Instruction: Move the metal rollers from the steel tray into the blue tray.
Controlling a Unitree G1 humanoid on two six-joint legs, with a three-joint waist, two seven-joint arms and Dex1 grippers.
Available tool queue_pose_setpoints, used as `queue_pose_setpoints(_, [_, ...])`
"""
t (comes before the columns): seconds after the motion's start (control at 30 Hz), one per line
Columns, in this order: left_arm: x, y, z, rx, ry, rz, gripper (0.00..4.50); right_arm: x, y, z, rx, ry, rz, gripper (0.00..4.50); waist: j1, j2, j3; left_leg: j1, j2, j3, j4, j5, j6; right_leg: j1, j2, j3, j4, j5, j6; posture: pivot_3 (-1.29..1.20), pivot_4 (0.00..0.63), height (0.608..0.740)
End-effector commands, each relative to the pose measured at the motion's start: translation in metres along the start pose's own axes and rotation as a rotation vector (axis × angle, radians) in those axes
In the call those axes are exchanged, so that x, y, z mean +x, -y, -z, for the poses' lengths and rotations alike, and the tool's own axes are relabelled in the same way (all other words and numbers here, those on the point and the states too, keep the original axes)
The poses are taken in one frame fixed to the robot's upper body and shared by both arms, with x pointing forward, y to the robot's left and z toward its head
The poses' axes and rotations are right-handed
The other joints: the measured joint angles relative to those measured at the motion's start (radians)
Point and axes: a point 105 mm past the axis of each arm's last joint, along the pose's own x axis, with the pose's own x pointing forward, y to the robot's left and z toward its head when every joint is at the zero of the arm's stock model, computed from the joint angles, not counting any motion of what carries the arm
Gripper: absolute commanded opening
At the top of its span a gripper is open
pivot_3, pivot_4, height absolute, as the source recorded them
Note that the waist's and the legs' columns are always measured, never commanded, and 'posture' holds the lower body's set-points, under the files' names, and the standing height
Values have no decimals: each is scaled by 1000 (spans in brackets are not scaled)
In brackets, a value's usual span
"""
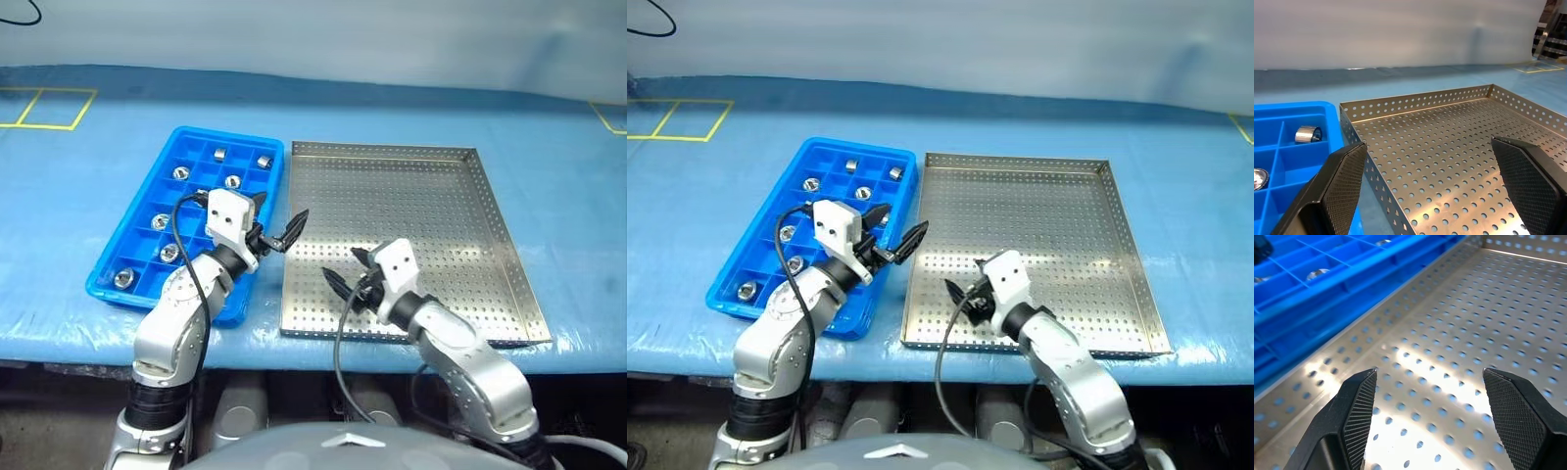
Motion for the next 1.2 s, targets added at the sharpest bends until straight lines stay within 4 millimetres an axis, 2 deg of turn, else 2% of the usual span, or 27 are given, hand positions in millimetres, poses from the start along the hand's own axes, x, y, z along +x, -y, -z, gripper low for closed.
queue_pose_setpoints(0.03, [5, 8, -9, 47, 29, 64, 4468, -19, 20, -15, -55, 51, 115, 3646, -12, 0, 0, 0, 0, 0, 0, 0, 0, 0, 0, 0, 0, 0, 0, -27, 150, 740])
queue_pose_setpoints(0.17, [13, 11, -5, 91, 0, 123, 4468, -37, 38, -17, -76, 66, 260, 3646, -36, 0, 0, 0, 0, 0, 0, 0, 0, 0, 0, 0, 0, -1, 3, -115, 150, 740])
queue_pose_setpoints(0.27, [18, 16, -4, 135, -17, 168, 4468, -51, 45, -18, -84, 85, 363, 3646, -53, 1, -1, 0, 0, 0, 0, 0, 0, 0, 0, 1, 0, -2, 5, -154, 150, 740])
queue_pose_setpoints(0.53, [32, 37, 5, 170, -53, 307, 4468, -86, 46, -16, -121, 143, 612, 3646, -118, 3, -2, 0, 0, 2, 0, 0, 0, 0, 0, 3, 0, -2, 6, -272, 150, 740])
queue_pose_setpoints(0.67, [34, 41, 8, 170, -62, 328, 4468, -92, 42, -12, -128, 145, 656, 3646, -157, 4, -2, 1, 0, 3, 0, 0, 0, 0, 0, 4, 0, -2, 6, -307, 150, 740])
queue_pose_setpoints(0.9, [34, 47, 16, 166, -84, 321, 4468, -80, 29, -11, -109, 162, 612, 3646, -204, 4, -3, 2, 0, 3, 0, 0, 0, 0, 0, 5, 1, -2, 7, -283, 150, 740])
queue_pose_setpoints(1.2, [34, 46, 16, 194, -79, 274, 4468, -49, 20, -21, -108, 239, 501, 3646, -199, 4, -3, 2, 0, 3, 0, 0, 0, 0, 0, 6, 1, -2, 7, -205, 150, 740])
